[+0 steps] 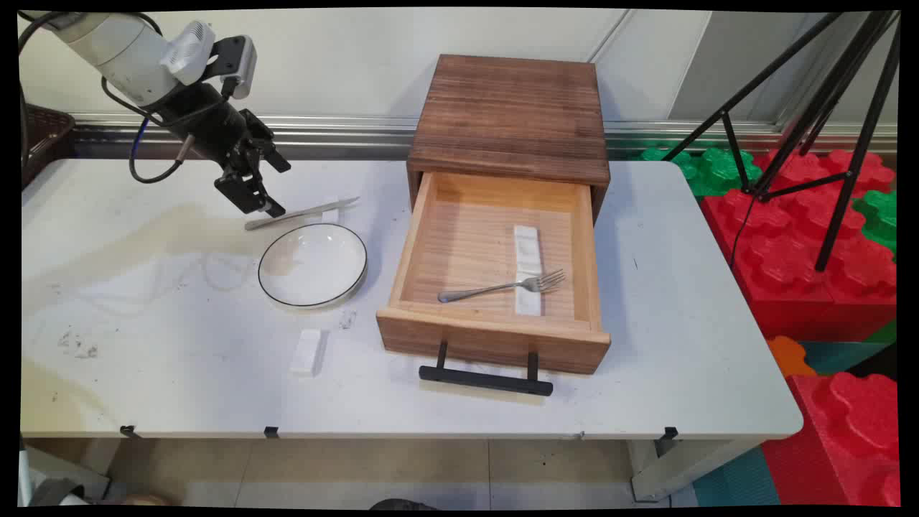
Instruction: Pick up the knife from the left of the white plate
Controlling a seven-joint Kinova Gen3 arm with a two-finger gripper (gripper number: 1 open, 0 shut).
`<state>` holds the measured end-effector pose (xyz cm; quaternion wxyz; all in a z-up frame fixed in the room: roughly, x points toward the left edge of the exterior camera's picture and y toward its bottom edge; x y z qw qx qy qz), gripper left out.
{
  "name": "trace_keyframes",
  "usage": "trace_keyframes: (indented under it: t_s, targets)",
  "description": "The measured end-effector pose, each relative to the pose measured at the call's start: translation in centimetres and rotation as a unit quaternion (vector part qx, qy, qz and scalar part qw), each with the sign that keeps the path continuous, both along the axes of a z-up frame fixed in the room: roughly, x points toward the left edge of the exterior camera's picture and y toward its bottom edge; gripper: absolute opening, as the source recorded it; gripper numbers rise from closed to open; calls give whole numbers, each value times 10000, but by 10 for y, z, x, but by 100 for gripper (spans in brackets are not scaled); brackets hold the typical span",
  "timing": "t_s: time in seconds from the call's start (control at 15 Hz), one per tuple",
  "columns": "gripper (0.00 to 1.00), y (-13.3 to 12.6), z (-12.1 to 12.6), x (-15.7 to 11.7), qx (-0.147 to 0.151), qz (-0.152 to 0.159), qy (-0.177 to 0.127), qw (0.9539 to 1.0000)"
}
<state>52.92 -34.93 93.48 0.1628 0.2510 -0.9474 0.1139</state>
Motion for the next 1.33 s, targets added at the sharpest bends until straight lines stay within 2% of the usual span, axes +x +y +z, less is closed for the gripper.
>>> trace_keyframes:
  t_s: [0.53,1.33]
  targets:
    - [100,-13,-10,12,-92,75,-173,9998]
    - [100,-62,-46,56,-122,299,-608,9976]
